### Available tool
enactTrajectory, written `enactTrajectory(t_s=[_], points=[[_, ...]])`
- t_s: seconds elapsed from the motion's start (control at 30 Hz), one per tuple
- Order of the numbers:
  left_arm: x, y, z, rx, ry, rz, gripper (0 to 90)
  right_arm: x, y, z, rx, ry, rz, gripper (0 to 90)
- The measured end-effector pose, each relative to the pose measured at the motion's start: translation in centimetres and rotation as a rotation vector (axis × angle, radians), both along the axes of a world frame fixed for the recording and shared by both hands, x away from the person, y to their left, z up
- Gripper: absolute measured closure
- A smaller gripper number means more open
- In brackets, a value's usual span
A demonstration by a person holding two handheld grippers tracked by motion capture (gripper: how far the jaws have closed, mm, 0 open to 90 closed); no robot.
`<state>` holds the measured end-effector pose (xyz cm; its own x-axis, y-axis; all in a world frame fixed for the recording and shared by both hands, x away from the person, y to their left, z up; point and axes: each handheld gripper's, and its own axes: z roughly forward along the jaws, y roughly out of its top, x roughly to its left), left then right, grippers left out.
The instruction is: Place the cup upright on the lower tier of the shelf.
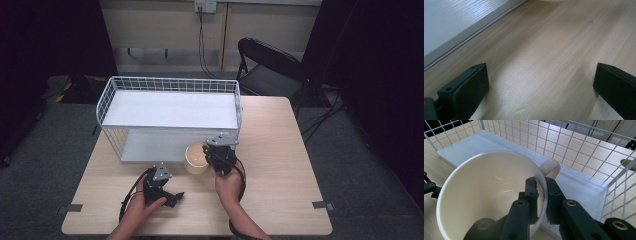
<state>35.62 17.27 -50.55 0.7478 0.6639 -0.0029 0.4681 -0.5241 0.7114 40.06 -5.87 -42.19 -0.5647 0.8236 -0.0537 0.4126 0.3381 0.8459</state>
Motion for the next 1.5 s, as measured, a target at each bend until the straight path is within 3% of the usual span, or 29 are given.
enactTrajectory(t_s=[0.87,1.5], points=[[0.0,0.0,0.0,0.000,0.000,0.000,0.0,1.1,1.3,-0.3,-0.010,-0.019,-0.031,82.3],[0.0,0.0,0.0,0.000,0.000,0.000,0.0,2.0,1.4,-0.6,-0.045,-0.026,-0.071,82.2]])
